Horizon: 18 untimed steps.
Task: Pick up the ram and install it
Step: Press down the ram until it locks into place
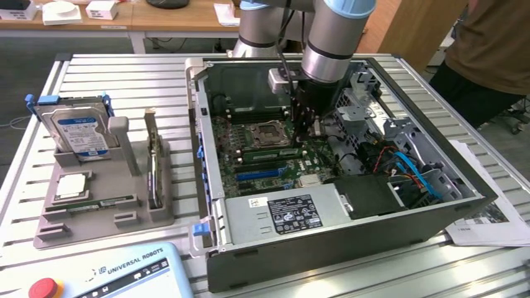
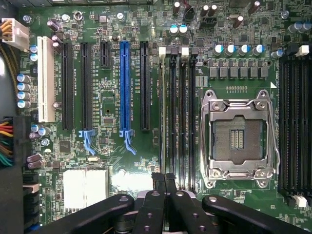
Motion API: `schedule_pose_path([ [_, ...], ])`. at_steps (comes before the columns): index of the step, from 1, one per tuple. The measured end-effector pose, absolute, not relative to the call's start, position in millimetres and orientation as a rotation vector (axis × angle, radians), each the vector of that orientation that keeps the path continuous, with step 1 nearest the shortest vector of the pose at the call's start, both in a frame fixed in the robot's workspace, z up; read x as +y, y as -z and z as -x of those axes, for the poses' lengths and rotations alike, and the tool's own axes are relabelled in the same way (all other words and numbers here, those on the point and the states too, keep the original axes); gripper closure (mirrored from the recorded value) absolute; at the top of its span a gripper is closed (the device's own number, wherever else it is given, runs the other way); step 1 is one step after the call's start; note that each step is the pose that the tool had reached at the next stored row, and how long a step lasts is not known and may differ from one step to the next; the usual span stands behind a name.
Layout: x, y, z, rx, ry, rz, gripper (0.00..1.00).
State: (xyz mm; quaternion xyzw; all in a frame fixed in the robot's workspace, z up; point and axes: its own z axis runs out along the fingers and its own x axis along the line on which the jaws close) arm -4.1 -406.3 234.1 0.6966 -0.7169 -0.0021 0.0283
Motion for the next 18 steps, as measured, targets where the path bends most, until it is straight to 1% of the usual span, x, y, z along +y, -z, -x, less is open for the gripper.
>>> schedule_pose_path([
  [18, -406.3, -224.8, 4.2, -2.212, 0.006, -2.15, 0.89],
])
